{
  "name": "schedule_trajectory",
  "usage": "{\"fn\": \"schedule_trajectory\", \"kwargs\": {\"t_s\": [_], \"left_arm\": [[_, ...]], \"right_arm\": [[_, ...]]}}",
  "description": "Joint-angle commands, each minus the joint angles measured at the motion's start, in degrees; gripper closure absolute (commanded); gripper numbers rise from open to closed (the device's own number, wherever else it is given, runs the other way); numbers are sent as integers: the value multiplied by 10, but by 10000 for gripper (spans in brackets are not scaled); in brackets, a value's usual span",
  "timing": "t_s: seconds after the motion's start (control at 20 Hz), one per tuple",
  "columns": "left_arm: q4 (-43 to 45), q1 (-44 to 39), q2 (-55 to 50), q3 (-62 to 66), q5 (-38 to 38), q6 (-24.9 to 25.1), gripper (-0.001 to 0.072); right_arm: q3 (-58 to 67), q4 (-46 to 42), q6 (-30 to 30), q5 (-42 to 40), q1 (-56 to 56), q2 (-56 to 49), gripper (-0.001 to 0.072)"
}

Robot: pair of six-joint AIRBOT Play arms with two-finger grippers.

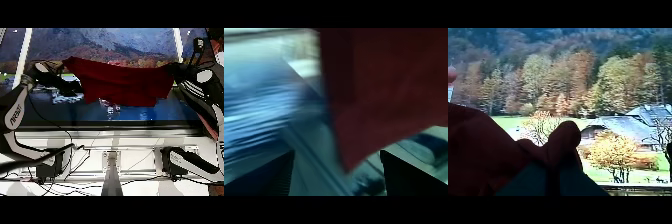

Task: Fold the clothes and pants, and hang the long-sleeved shirts on hangers.

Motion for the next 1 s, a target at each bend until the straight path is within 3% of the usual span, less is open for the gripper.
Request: {"fn": "schedule_trajectory", "kwargs": {"t_s": [0.0, 0.05, 0.2, 0.25, 0.5, 0.8, 0.85, 0.95], "left_arm": [[-27, -41, -34, -14, 5, 13, 128], [-27, -48, -40, -14, 4, 13, 148], [-28, -54, -42, -13, 5, 37, 614], [-32, -52, -42, -13, 5, 44, 693], [-118, -12, -14, -7, -19, 117, 696], [-137, 126, 141, 46, -10, 118, 697], [-136, 150, 174, 47, -3, 118, 697], [-122, 185, 222, 47, -1, 118, 697]], "right_arm": [[0, 0, 0, -3, 0, 0, 690], [0, 0, 0, -3, 0, 0, 690], [0, 0, 0, -3, 0, 0, 690], [0, 0, 0, -3, 0, 0, 690], [0, -54, 0, 10, 0, 0, 690], [0, -91, 0, 131, -10, 0, 666], [0, -90, 0, 139, -10, 0, 562], [0, -82, 22, 147, -10, 0, 282]]}}
